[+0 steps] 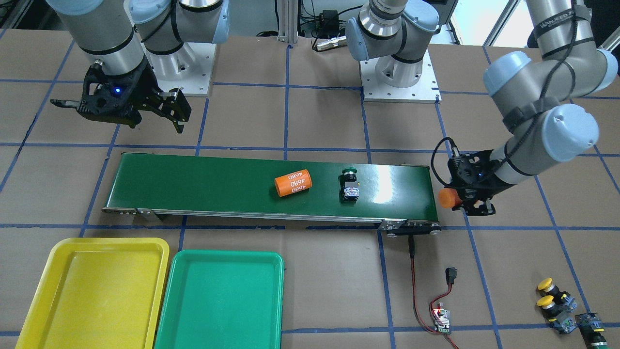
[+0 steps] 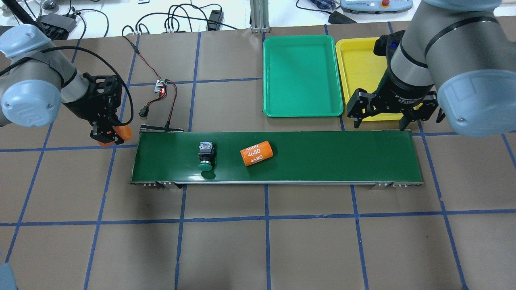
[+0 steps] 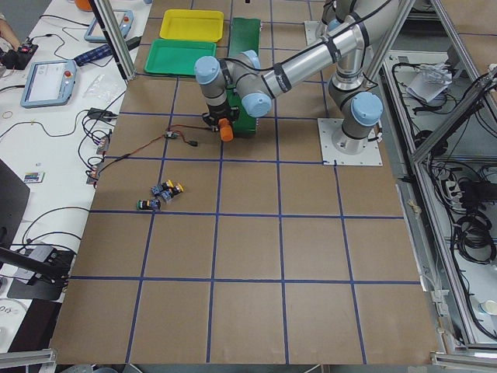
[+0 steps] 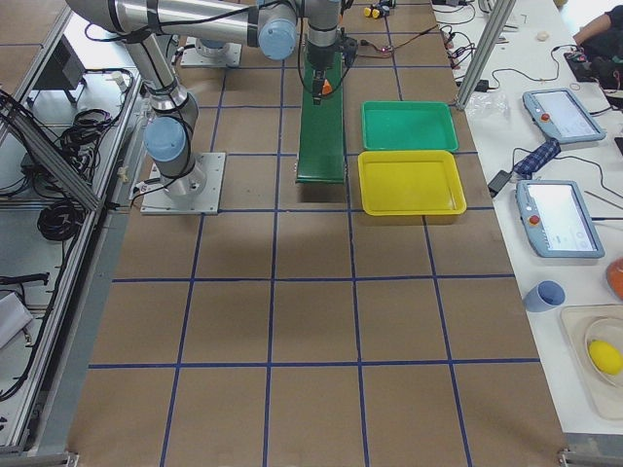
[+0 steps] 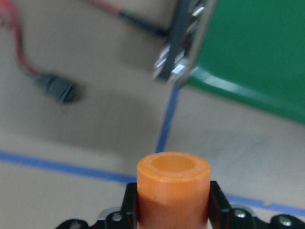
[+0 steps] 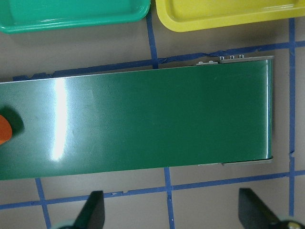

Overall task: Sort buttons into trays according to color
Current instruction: 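Place the second orange cylinder on the belt's near end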

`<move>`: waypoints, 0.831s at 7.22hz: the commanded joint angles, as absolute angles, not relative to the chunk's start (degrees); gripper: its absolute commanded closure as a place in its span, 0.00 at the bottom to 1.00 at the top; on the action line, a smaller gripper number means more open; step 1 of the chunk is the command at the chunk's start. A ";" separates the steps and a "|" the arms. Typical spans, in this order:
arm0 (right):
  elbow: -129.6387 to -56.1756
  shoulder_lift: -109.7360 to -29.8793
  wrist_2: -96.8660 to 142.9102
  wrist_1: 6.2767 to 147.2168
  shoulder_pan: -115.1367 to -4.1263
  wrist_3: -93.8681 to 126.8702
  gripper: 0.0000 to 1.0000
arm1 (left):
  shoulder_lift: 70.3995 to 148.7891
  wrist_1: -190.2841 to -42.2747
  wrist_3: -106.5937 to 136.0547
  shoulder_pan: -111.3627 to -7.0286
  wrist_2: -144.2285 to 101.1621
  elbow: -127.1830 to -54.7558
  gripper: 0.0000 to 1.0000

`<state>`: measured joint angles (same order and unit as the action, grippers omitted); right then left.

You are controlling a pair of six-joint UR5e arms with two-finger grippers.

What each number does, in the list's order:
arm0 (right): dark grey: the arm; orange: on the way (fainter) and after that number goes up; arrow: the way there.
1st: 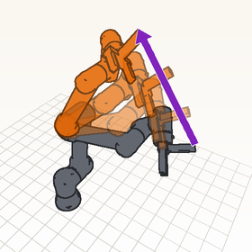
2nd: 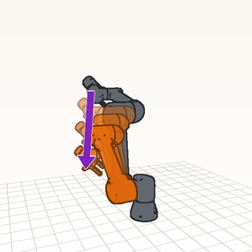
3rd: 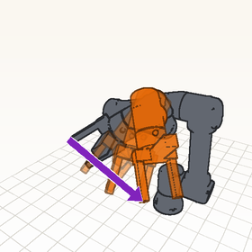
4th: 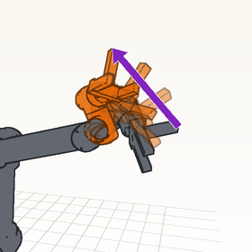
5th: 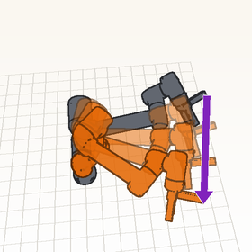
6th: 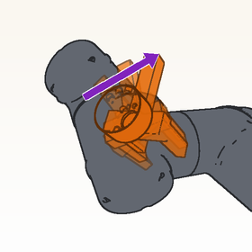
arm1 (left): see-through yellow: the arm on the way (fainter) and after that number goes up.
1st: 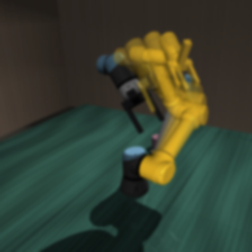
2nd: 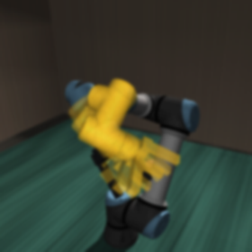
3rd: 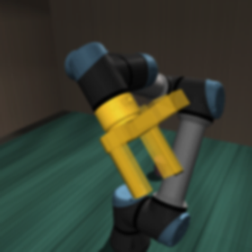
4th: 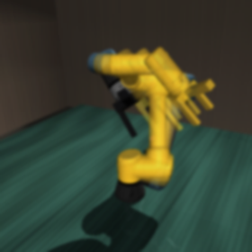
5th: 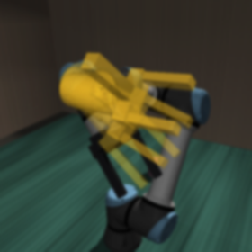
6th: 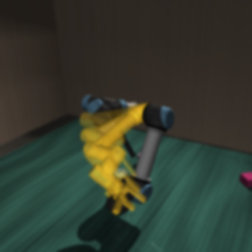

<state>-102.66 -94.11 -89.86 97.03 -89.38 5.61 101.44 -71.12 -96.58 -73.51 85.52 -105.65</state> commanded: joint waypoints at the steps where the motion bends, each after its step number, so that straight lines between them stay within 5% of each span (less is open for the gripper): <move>1: -102.66 -93.87 -89.30 96.86 -89.21 5.62 0.00 | 96.34 -69.43 -91.97 -78.99 84.64 -111.08 1.00; 2: -102.66 -93.43 -89.82 96.59 -89.21 5.62 0.00 | 96.42 -67.35 -91.32 -79.62 84.64 -113.09 0.96; 3: -102.66 -93.43 -90.00 96.77 -89.21 5.71 0.00 | 97.46 -62.54 -89.67 -79.80 84.20 -115.81 0.74; 4: -102.66 -93.34 -89.91 97.03 -89.21 5.80 0.00 | 98.34 -58.31 -87.47 -79.80 83.94 -117.58 0.01; 6: -102.66 -92.20 -90.00 97.03 -89.21 5.89 0.00 | 95.12 -57.92 -84.04 -78.67 84.98 -115.68 0.00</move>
<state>-102.66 -92.85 -89.93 96.99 -89.21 5.84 97.09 -58.75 -86.49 -79.51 84.41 -116.77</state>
